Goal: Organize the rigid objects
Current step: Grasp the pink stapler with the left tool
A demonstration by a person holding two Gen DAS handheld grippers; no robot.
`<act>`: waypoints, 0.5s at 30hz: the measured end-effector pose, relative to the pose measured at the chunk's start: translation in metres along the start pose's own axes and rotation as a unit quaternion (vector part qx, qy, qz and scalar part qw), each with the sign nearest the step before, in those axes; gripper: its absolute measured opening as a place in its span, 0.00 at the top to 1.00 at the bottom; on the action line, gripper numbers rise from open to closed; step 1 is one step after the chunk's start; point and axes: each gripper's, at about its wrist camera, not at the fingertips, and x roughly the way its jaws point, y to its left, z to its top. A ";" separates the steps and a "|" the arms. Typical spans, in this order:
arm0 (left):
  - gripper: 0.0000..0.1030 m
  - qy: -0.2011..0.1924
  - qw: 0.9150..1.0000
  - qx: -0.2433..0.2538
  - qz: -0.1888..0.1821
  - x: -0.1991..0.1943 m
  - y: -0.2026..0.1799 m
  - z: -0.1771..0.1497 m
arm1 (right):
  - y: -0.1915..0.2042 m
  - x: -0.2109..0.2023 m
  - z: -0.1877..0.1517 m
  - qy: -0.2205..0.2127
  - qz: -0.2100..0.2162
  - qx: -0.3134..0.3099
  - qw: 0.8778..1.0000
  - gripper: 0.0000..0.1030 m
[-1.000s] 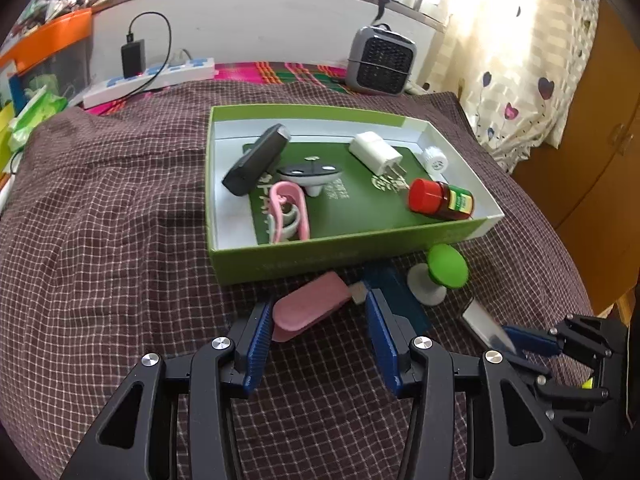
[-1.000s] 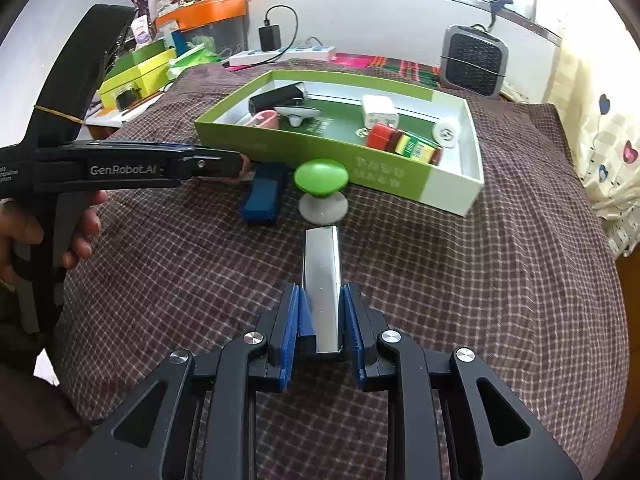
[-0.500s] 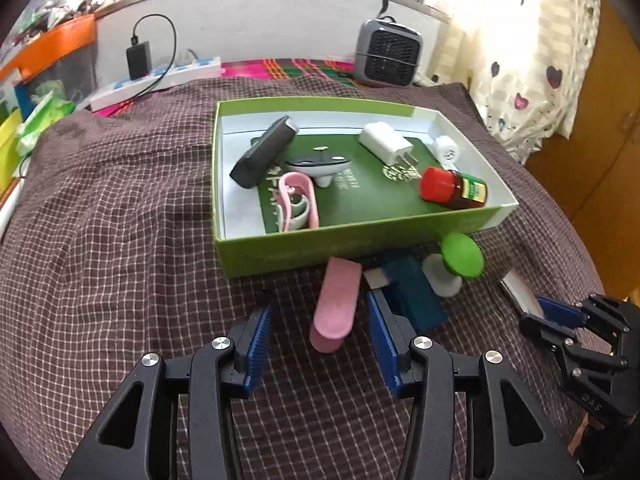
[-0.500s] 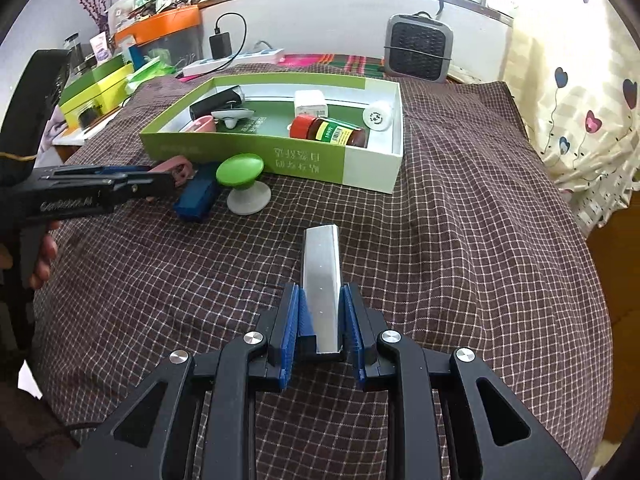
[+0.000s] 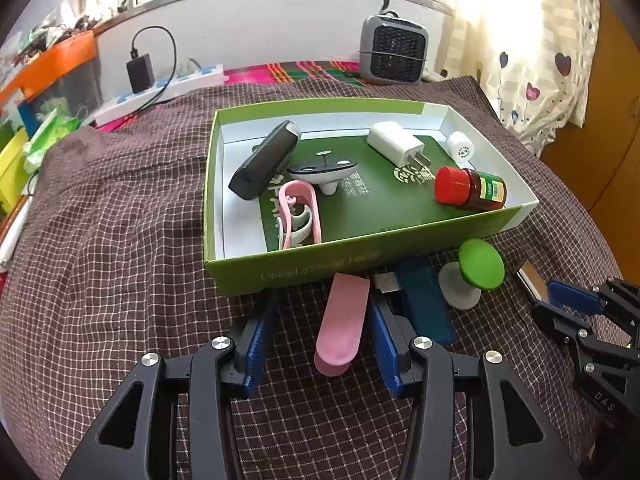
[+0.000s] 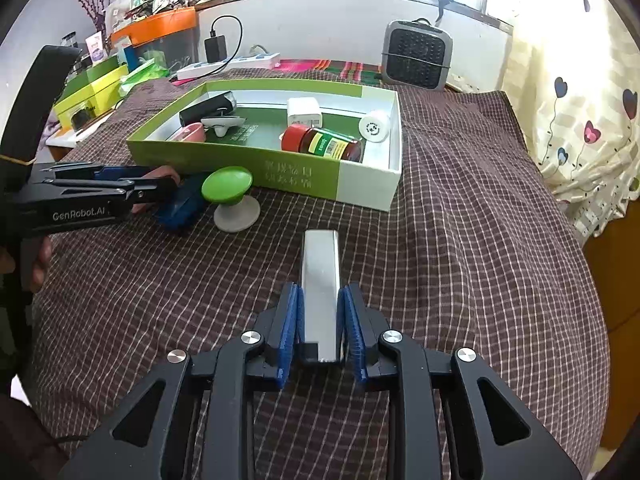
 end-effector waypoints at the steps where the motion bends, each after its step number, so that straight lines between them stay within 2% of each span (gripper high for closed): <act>1: 0.56 -0.001 1.000 -0.001 0.001 0.000 0.000 0.000 | 0.000 0.001 0.001 0.000 -0.002 0.000 1.000 0.72; 4: 0.57 -0.003 1.000 -0.005 0.005 0.001 -0.001 0.000 | -0.003 0.002 0.001 0.000 0.003 0.006 1.000 0.71; 9: 0.68 -0.005 1.000 -0.007 0.022 0.001 -0.001 0.000 | -0.006 0.002 0.001 0.001 0.011 0.013 1.000 0.71; 15: 0.80 -0.006 1.000 -0.018 0.022 -0.003 0.002 -0.001 | -0.006 0.001 0.001 0.000 0.014 0.016 1.000 0.71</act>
